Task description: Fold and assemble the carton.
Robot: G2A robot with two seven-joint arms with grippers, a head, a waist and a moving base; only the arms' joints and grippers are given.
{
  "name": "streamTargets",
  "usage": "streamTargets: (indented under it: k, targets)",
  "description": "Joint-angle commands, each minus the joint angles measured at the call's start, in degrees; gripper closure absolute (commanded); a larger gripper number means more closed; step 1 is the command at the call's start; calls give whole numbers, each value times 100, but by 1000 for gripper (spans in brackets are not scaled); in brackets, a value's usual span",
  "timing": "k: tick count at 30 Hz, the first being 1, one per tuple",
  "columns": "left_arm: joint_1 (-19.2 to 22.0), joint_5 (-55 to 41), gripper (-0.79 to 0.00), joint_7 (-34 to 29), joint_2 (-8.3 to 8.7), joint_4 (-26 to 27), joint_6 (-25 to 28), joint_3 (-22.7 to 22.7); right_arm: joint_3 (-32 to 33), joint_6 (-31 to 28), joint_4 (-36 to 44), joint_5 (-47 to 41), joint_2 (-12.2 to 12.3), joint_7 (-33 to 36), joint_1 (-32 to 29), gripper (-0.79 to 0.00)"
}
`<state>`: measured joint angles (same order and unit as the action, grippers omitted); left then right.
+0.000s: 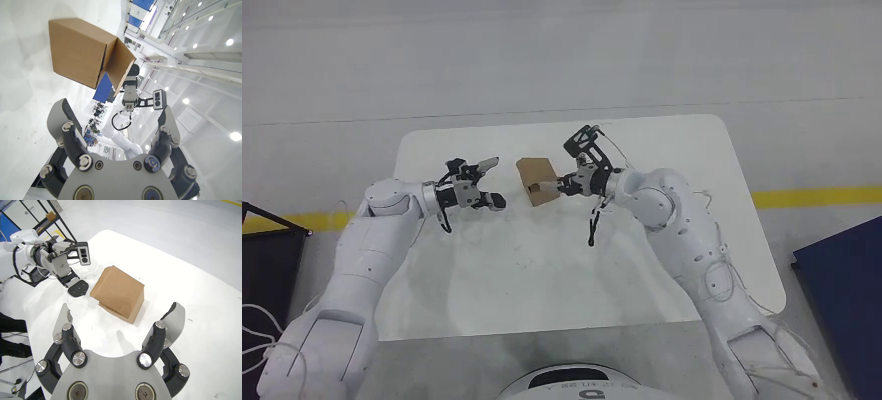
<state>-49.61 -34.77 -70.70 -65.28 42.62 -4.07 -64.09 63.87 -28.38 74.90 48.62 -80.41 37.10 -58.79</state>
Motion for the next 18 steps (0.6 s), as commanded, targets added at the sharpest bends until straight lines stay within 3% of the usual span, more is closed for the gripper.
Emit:
streamTargets:
  k: [1,2,4,9,16,18]
  targets:
    - [64,17,-785,267,-44,-78,69,60,-77,141,-210,-5,-26,-235,77,-742]
    - [104,17,-785,391,-69,-113,121,88,-100,355,-234,-62,-52,-491,68,-696]
    - [188,-39,-785,611,-131,-210,218,147,-294,655,-199,132,-103,-904,46,-757]
    - [501,-123,-785,896,-332,-434,349,412,-888,1511,39,958,-231,-1756,-47,-745]
    - [855,-288,-785,835,-625,-895,413,779,-1308,2019,114,1626,-314,-1834,-27,-699]
    - [926,-311,-785,760,-691,-1038,431,853,-1358,2168,62,1728,-333,-1796,3,-653]
